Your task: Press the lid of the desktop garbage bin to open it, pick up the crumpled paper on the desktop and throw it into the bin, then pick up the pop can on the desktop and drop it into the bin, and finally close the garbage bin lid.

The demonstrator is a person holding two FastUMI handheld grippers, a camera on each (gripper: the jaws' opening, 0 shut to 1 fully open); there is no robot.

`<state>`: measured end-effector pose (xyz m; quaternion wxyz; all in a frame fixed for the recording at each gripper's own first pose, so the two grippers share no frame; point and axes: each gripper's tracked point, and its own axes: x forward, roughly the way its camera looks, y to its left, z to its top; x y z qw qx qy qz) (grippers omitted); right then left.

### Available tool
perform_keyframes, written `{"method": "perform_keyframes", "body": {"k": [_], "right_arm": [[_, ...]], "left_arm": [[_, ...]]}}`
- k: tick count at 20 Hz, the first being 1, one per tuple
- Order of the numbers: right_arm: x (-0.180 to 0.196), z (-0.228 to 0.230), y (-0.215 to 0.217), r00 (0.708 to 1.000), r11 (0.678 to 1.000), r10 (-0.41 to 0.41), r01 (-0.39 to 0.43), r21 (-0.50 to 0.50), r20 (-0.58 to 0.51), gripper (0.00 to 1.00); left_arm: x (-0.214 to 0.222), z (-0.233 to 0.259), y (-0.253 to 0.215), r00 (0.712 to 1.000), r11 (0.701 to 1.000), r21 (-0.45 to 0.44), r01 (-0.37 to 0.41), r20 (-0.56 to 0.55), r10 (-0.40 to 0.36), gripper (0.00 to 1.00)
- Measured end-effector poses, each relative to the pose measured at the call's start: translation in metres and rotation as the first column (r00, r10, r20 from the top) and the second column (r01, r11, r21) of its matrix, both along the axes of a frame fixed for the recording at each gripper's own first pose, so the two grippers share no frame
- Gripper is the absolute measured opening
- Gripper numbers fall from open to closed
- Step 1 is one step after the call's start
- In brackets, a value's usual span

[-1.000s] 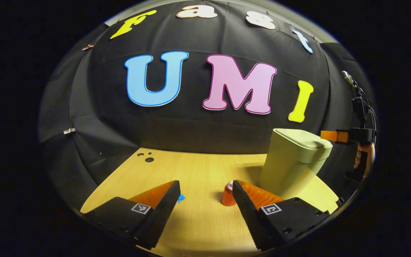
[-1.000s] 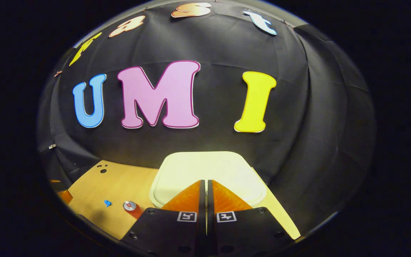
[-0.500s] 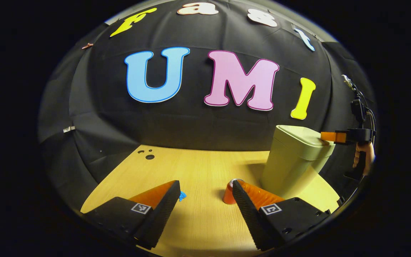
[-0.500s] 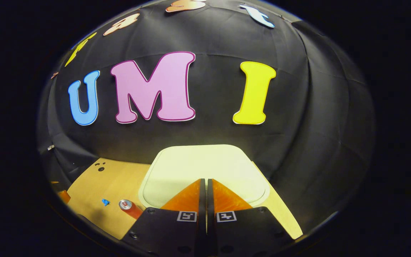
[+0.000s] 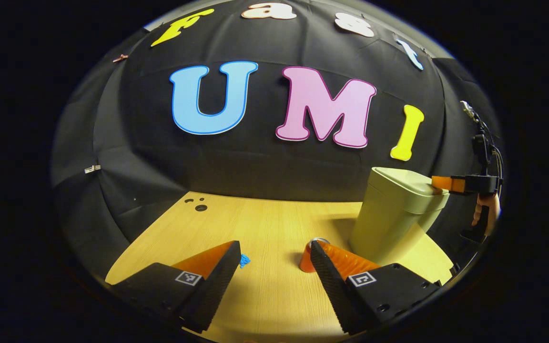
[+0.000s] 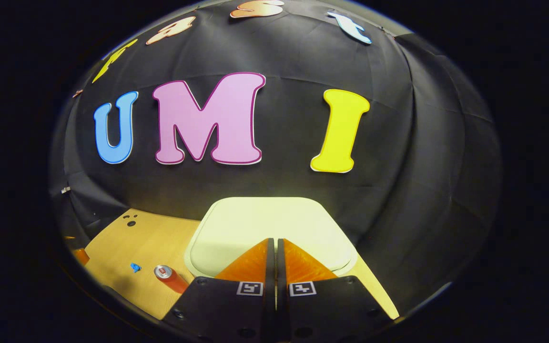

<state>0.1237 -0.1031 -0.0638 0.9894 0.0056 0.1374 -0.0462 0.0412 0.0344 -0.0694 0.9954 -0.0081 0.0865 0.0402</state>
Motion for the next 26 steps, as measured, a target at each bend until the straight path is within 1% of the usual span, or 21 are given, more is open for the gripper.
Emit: {"method": "perform_keyframes", "body": {"k": [2, 4, 5, 6, 9, 15, 18, 26], "right_arm": [[-0.007, 0.006, -0.003, 1.000, 0.999, -0.026, 0.026, 0.022, 0.004, 0.05], [-0.016, 0.020, -0.004, 0.998, 0.999, -0.040, 0.039, 0.027, 0.040, 0.05], [-0.023, 0.030, -0.003, 0.997, 0.999, -0.042, 0.041, 0.020, 0.063, 0.08], [-0.028, 0.035, -0.002, 0.996, 0.999, -0.044, 0.043, 0.014, 0.078, 0.05], [-0.044, 0.045, 0.006, 0.994, 0.999, -0.045, 0.044, 0.013, 0.098, 0.05], [-0.071, 0.037, 0.020, 0.996, 0.998, -0.050, 0.048, 0.038, 0.070, 0.05], [-0.082, 0.030, 0.028, 0.998, 0.998, -0.046, 0.044, 0.043, 0.053, 0.05], [-0.098, 0.008, 0.055, 1.000, 0.999, 0.024, -0.024, 0.030, -0.003, 0.05]], "left_arm": [[-0.001, -0.001, 0.004, 1.000, 1.000, -0.002, -0.001, 0.006, 0.001, 0.96], [-0.005, -0.003, 0.010, 1.000, 1.000, -0.012, -0.008, 0.007, 0.008, 0.96], [-0.006, -0.005, 0.013, 1.000, 1.000, -0.019, -0.010, 0.004, 0.010, 0.96], [-0.008, -0.008, 0.015, 1.000, 1.000, -0.025, -0.012, -0.001, 0.012, 0.96], [-0.013, -0.016, 0.023, 1.000, 1.000, -0.029, -0.010, -0.013, 0.010, 0.96], [-0.017, -0.022, 0.051, 1.000, 1.000, 0.001, -0.011, -0.021, 0.011, 0.96], [-0.010, -0.024, 0.065, 1.000, 1.000, 0.015, -0.012, -0.024, 0.013, 0.96], [0.024, -0.056, 0.089, 0.997, 1.000, 0.004, -0.015, -0.074, 0.015, 0.96]]}}
